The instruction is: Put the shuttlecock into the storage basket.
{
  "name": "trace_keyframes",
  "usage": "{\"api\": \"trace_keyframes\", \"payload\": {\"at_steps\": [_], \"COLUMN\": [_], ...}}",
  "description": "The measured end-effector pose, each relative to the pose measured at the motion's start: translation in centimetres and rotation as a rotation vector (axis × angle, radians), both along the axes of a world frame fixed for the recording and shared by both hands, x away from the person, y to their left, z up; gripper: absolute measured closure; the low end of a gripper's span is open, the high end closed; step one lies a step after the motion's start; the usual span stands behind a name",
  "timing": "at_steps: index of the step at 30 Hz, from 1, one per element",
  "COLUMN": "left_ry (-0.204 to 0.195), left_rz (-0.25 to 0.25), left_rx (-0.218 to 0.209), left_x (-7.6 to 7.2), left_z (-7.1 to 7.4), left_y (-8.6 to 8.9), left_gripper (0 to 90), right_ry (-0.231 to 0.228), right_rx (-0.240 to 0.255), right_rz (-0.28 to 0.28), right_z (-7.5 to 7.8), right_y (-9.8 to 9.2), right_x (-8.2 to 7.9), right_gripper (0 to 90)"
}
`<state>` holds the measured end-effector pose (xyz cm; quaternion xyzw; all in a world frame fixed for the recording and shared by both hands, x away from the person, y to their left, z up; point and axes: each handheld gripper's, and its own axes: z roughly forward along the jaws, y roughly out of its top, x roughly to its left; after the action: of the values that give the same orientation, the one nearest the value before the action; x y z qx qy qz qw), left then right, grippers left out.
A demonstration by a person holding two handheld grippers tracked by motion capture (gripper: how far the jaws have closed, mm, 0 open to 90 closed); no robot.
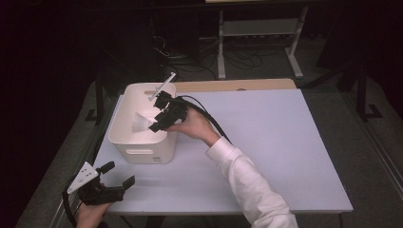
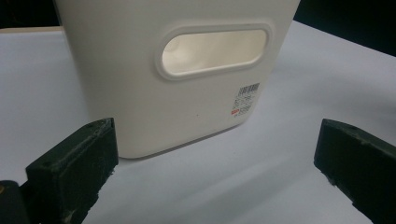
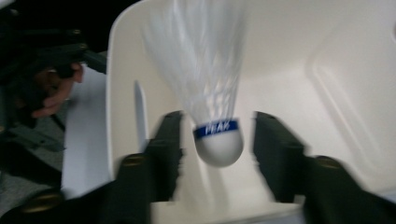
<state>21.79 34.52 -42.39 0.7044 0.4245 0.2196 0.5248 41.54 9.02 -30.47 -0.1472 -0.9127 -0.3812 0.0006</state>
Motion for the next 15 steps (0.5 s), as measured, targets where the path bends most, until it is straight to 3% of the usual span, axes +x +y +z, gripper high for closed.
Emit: {"api": "trace_keyframes", "payload": {"at_steps": [3,4,5,7,9,10,15], "left_ry": [0.0,0.001,0.001,0.001,0.001,0.0,0.005], "left_rz": [-0.002,-0.001,-0.001,-0.001,-0.001,-0.001,0.002], "left_rx": [0.0,-0.003,-0.003,-0.003,-0.001,-0.001,0.0], "left_x": [0.0,0.01,0.01,-0.03,-0.04,-0.04,-0.07], "left_z": [0.0,-0.01,-0.01,0.02,0.03,0.01,0.04], "left_y": [0.0,-0.02,-0.02,0.03,0.06,0.05,0.06], "left_gripper": [0.0,0.0,0.0,0.0,0.0,0.0,0.0], "right_ry": [0.009,0.006,0.006,-0.014,-0.015,-0.037,-0.036], "right_rx": [0.007,0.004,0.004,0.002,0.004,-0.01,0.009], "right_rz": [0.01,0.001,0.001,-0.015,-0.012,-0.038,-0.028], "right_z": [0.05,0.15,0.15,0.19,0.19,0.2,0.15], "right_y": [-0.1,-0.22,-0.22,-0.41,-0.5,-0.6,-0.99], "right_x": [0.06,-0.04,-0.04,-0.11,-0.08,-0.07,0.04], "right_gripper": [32.4,21.5,21.5,10.9,7.6,0.4,0.0]}}
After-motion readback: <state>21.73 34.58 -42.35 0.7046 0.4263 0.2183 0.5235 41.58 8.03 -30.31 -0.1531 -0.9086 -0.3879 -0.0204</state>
